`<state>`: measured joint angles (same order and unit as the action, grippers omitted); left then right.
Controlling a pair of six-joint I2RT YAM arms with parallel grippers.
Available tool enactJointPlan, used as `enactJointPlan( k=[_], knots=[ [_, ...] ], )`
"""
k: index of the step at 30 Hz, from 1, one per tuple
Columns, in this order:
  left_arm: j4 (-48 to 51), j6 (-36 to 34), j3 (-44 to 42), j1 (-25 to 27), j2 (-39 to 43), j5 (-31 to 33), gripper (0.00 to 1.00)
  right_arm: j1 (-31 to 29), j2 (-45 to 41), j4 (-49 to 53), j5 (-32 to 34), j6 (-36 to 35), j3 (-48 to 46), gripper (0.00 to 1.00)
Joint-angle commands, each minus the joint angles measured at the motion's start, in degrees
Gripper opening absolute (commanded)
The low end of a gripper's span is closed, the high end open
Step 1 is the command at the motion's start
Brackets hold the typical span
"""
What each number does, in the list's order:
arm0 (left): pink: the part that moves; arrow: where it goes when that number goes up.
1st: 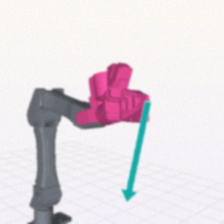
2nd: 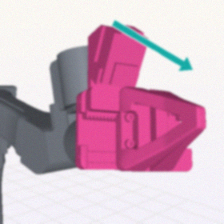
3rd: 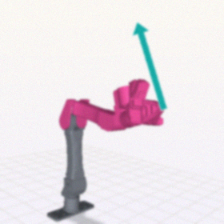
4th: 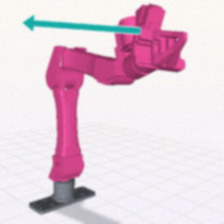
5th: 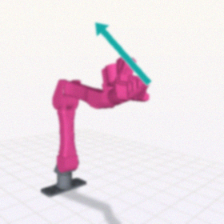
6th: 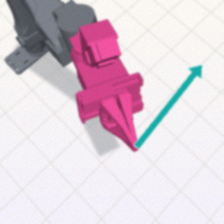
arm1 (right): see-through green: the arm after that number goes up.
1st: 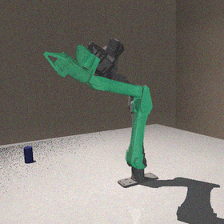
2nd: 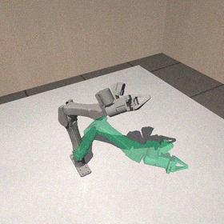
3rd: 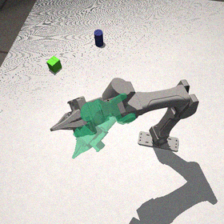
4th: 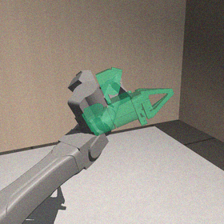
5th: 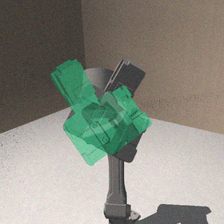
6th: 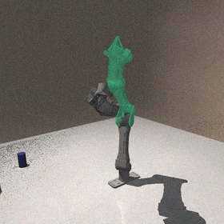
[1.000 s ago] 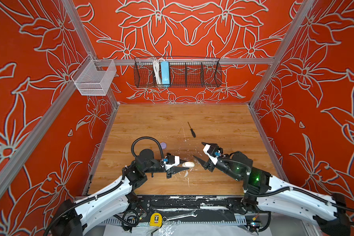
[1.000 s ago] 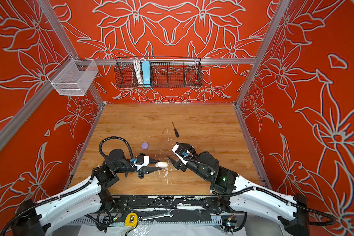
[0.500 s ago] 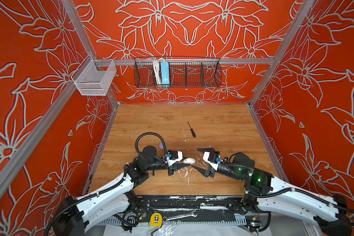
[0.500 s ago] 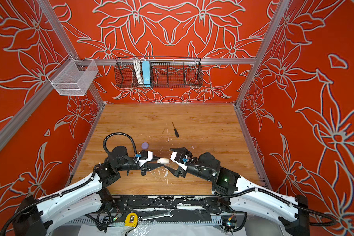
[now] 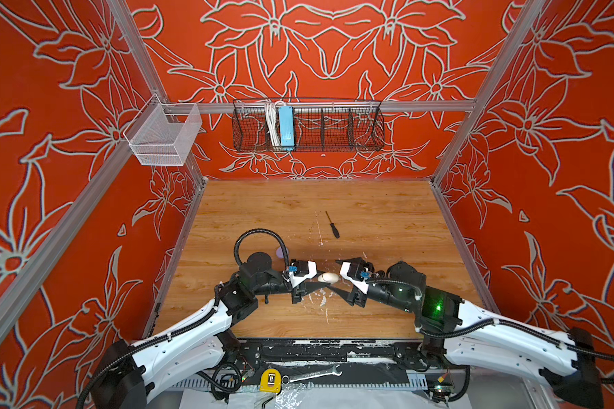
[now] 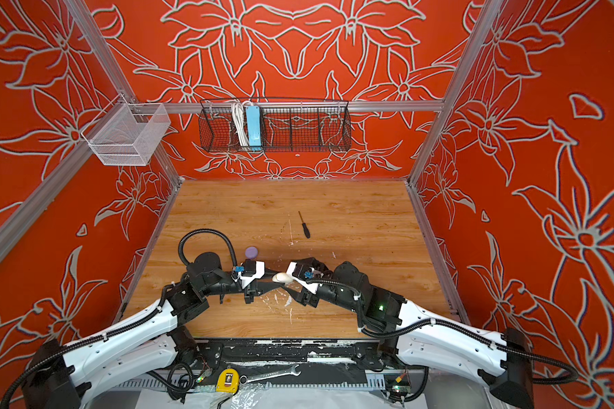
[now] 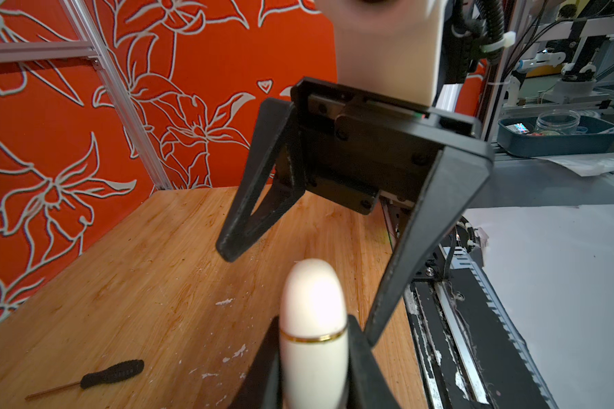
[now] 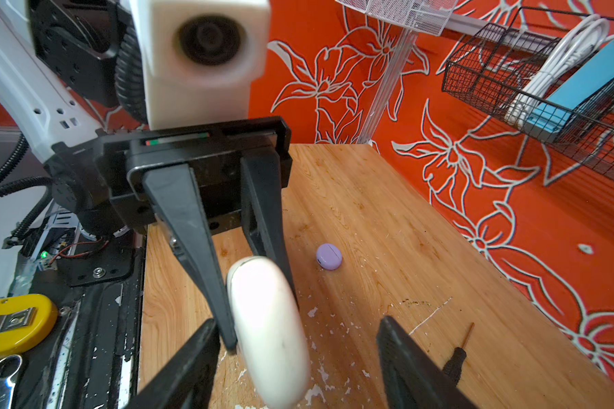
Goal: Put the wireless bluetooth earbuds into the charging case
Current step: 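Push the white case lid open with the right gripper fingers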
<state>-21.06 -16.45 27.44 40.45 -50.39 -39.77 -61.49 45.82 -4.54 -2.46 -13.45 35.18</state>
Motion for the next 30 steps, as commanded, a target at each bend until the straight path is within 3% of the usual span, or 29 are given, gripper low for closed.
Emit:
enactJointPlan(
  k=[1,13,21,30],
  knots=[
    [0.3,-0.6,0.9,0.4,0.1,-3.1,0.0,0.4,-1.9,-2.8,5.9,0.4,0.1,0.71],
    [0.5,-0.7,1.2,0.6,-0.1,-4.0,0.0,0.5,-0.2,-2.3,7.2,0.6,0.9,0.69],
    [0.2,-1.0,1.0,0.8,0.3,-4.6,0.0,0.5,0.0,-2.7,14.3,1.4,1.1,0.66],
    [0.4,-1.0,1.2,0.8,-0.1,-4.6,0.0,0.9,-1.9,-3.6,15.8,1.8,-0.1,0.66]
  ],
)
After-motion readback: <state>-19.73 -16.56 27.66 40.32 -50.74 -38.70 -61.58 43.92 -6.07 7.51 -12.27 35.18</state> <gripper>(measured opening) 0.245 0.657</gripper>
